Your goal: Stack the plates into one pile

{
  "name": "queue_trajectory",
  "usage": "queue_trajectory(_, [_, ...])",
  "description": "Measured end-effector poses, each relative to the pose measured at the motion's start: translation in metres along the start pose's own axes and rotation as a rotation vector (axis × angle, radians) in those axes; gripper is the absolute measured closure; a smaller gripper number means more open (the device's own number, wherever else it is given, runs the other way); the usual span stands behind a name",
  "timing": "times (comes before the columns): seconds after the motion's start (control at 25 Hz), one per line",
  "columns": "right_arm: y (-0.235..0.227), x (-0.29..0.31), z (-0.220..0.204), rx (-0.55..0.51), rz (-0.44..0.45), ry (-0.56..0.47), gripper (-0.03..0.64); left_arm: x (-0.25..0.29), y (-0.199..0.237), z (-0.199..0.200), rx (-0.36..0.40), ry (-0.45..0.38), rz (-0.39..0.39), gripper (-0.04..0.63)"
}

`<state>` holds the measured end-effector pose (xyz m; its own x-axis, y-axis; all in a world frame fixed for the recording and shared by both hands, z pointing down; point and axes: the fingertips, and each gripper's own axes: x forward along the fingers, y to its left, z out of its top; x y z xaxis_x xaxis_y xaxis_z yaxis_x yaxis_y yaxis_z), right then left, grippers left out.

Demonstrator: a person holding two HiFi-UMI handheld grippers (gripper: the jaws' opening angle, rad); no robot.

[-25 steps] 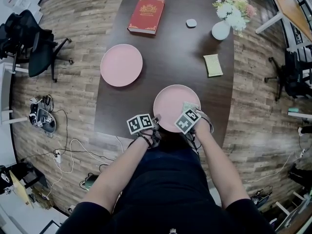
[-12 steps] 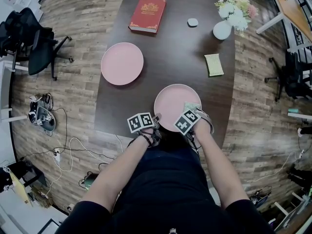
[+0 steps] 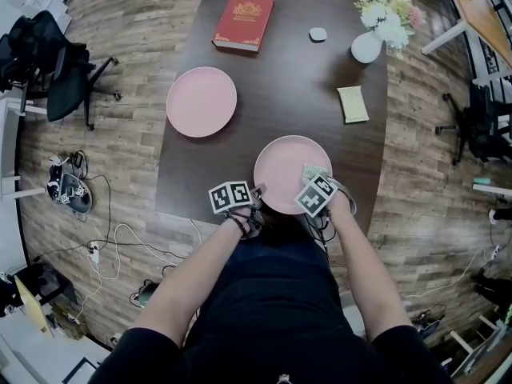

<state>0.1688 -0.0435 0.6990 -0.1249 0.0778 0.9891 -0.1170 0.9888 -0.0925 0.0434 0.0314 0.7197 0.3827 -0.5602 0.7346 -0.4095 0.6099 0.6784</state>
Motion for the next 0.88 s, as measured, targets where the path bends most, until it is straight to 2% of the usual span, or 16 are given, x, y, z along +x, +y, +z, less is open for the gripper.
queue_trajectory(0.4, [0.006,0.001,0.013,-0.037,0.038,-0.047,0.532,0.001,-0.001,0.0,0.008,0.02,-0.022,0.546])
queue_trajectory(0.88, [0.033,0.004,0.059,-0.096,0.103,-0.109,0.532,0.0,-0.003,-0.001,0.014,0.024,-0.035,0.546])
